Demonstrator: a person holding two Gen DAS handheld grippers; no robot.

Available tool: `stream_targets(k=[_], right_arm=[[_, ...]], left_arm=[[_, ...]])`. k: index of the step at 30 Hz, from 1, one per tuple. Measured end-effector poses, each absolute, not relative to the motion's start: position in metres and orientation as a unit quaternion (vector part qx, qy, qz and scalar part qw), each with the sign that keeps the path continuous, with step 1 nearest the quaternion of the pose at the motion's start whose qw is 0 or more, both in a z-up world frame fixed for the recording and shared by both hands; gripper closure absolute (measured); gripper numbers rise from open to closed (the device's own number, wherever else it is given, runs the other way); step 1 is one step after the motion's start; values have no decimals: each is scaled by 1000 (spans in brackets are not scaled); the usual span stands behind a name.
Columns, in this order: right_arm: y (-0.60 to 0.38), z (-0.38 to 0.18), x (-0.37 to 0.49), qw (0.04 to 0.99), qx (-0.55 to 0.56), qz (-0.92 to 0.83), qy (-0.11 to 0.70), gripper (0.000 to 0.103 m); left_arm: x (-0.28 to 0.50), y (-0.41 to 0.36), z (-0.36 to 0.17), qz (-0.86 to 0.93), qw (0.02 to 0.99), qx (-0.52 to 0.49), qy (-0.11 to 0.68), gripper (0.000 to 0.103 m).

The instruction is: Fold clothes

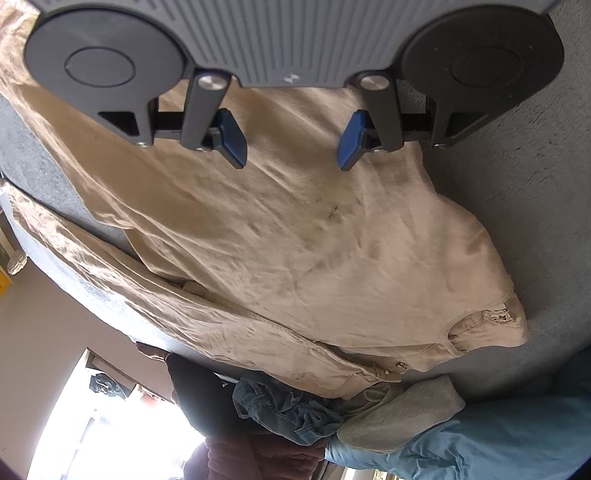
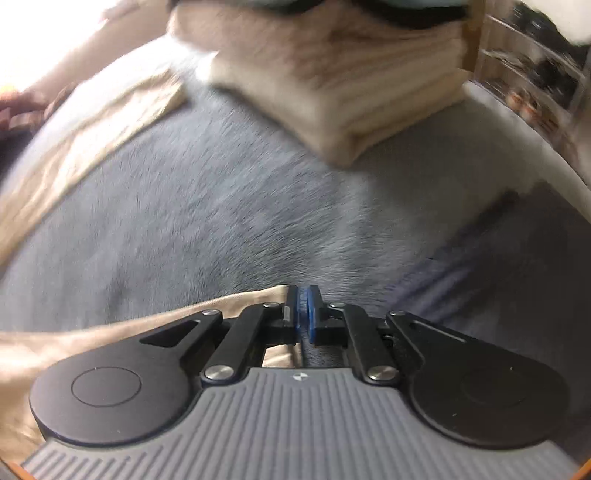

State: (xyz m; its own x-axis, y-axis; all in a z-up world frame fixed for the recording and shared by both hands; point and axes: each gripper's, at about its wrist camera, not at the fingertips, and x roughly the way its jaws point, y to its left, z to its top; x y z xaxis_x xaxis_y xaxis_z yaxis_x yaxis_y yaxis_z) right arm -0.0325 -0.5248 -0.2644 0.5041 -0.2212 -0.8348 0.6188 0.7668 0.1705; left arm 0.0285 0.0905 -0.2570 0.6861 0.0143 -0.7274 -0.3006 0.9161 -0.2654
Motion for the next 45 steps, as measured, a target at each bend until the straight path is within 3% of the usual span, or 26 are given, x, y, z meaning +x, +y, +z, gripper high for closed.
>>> stream_targets(k=[6,10,16,24,28,31,36,38,41,45], right_arm=[[-505,-229,-81,827,273,-199,450,97],[-456,-229,-95,842,202,-117,487,97],[-404,-288,-116,805,13,-52,591,96],[-370,-246,-99,834,-68,-52,545,96],[-382,-272,-69,823,-88,-85,555,96],[-405,-288,-80,803,-52,-128,580,96],[-412,-257,-101,811,-22,-196,550,92],[-422,-251,-107,811,46,-211,544,88],[-442,-252,-118,799,180,-248,517,65],[-464,-278,-141,755,382,-285,450,62]], left_arm=[[27,90,-257,88,899,-186,385,47],[27,92,-257,87,899,-190,385,47],[23,98,-255,87,897,-207,381,47],[18,108,-251,80,895,-229,375,47],[14,116,-251,73,893,-247,368,47],[15,121,-254,70,890,-258,369,47],[16,124,-257,65,889,-267,365,47],[15,126,-257,62,888,-272,364,47],[14,129,-258,58,887,-279,362,47],[13,132,-258,54,887,-286,359,47]])
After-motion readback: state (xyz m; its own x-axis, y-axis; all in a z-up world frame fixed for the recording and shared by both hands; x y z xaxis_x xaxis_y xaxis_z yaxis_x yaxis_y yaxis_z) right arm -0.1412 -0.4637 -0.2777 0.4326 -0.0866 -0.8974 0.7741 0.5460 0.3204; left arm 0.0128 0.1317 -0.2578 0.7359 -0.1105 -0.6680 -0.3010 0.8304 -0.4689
